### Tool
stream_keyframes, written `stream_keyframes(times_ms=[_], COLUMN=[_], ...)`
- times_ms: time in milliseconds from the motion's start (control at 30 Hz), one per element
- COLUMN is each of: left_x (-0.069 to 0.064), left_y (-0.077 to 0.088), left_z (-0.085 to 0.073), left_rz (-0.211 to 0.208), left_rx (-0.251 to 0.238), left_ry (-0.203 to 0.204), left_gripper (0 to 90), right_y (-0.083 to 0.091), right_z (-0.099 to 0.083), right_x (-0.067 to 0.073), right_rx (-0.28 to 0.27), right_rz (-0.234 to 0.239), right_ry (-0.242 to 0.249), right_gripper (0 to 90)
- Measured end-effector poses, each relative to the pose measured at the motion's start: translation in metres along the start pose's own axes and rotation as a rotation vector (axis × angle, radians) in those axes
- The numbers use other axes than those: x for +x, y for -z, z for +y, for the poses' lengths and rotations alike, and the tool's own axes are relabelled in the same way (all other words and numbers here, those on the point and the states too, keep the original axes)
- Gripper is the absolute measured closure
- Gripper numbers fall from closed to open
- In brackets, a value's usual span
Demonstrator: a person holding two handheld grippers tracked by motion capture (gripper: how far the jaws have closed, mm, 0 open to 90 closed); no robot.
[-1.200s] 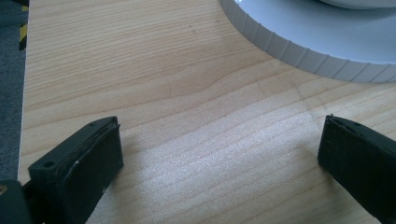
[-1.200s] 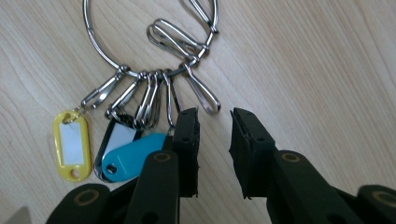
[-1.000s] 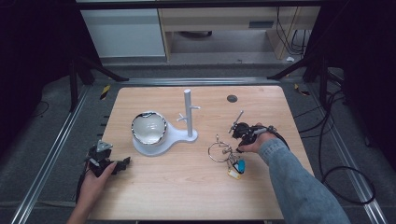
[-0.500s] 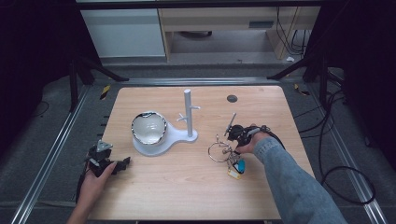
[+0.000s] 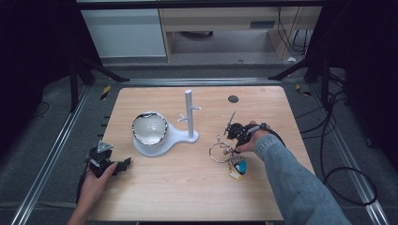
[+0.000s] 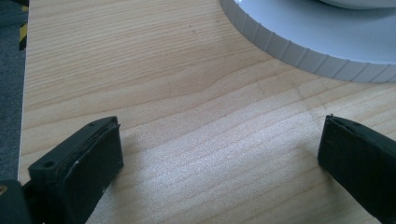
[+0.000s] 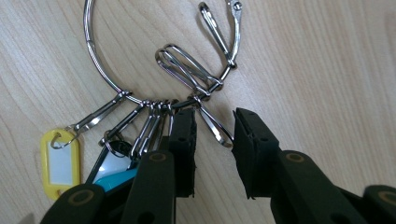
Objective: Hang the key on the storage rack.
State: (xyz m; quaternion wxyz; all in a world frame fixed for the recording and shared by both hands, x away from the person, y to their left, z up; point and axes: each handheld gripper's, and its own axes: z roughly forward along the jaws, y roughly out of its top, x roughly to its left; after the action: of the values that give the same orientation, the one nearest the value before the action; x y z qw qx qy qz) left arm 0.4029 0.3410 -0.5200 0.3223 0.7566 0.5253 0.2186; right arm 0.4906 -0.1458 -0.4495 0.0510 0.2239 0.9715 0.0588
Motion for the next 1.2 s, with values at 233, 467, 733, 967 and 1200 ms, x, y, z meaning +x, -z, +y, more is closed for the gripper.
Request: stream_keyframes(times_ms=[233, 467, 733, 967, 1200], left_x=[0.0, 0.0, 0.0, 0.0, 0.0], left_y=[0.0, 0.0, 0.0, 0.0, 0.0], left_z=[0.0, 0.0, 0.0, 0.0, 0.0], left_rz=[0.0, 0.0, 0.0, 0.0, 0.0], left_rx=[0.0, 0.0, 0.0, 0.0, 0.0], left_ry=[0.0, 0.0, 0.0, 0.0, 0.0], left_gripper=[0.0, 0.0, 0.0, 0.0, 0.0], right_y=[-0.007, -0.007, -0.012, -0.004, 0.01], right_z=[0.0, 0.002, 0.005, 0.003, 0.002], right_x=[0.003, 0.006, 0.006, 0.005, 0.004], right_rx=[0.045, 0.054, 0.088, 0.061, 0.04], right_rz=[0.024, 0.032, 0.055, 0.077, 0.096], right_ry=[0.019, 0.026, 0.015, -0.01, -0.014], right_gripper=[75.8, 80.8, 88.2, 88.6, 88.7])
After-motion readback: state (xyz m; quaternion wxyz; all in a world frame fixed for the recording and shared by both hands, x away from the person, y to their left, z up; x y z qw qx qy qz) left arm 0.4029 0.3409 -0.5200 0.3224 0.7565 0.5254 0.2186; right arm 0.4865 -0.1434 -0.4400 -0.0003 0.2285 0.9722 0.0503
